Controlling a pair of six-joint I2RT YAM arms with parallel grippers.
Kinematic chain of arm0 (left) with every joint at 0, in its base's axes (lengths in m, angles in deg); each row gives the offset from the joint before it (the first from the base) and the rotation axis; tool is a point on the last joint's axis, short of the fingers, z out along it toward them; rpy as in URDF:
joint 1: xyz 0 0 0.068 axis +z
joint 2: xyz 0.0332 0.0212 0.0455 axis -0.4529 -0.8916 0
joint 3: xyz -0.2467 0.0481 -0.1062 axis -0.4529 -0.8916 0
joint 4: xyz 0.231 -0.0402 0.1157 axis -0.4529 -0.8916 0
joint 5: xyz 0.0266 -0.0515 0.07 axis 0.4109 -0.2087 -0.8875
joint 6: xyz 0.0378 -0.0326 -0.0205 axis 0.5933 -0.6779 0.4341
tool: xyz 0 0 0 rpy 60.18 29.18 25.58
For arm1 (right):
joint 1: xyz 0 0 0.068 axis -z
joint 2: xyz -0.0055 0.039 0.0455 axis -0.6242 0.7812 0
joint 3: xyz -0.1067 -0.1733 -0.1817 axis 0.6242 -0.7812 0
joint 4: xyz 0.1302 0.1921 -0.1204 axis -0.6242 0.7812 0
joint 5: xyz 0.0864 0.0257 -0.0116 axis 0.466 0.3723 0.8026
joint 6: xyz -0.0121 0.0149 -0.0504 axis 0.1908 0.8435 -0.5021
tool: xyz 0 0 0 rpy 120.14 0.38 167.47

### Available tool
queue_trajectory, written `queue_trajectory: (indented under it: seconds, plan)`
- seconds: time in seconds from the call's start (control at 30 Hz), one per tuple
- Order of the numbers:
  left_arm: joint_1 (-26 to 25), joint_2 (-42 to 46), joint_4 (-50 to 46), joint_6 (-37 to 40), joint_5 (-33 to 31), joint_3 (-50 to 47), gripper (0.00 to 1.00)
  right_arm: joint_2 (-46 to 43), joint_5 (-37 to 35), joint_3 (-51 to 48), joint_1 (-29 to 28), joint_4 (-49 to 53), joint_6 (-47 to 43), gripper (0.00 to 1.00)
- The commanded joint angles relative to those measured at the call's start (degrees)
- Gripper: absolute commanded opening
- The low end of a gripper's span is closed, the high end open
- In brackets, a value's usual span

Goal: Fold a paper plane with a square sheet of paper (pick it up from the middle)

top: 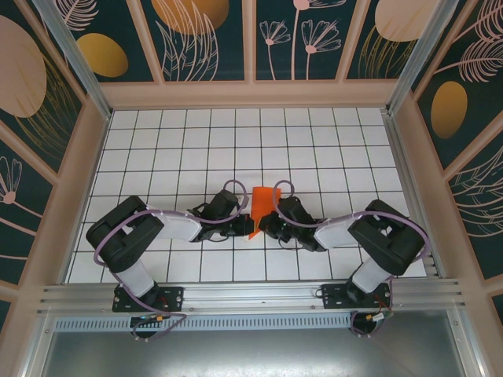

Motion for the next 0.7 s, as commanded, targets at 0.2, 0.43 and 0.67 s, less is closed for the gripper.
queue_trajectory:
  seconds: [0.2,0.43,0.67]
  plan:
    - [0.4,-2.8,-10.9,2.4,-6.9,-2.4,0.01,-2.9,0.2,-1.0,8.1,4.1,-3.8,0.11]
    - [0.4,-2.5,-10.8,2.4,-7.1,-2.9,0.01,-5.8,0.0,-0.9,14.0,8.9,-7.7,0.12]
    - [0.4,-2.1,-10.6,2.4,-6.6,-2.6,0.01,-10.7,4.8,0.7,13.5,7.0,-10.1,0.12]
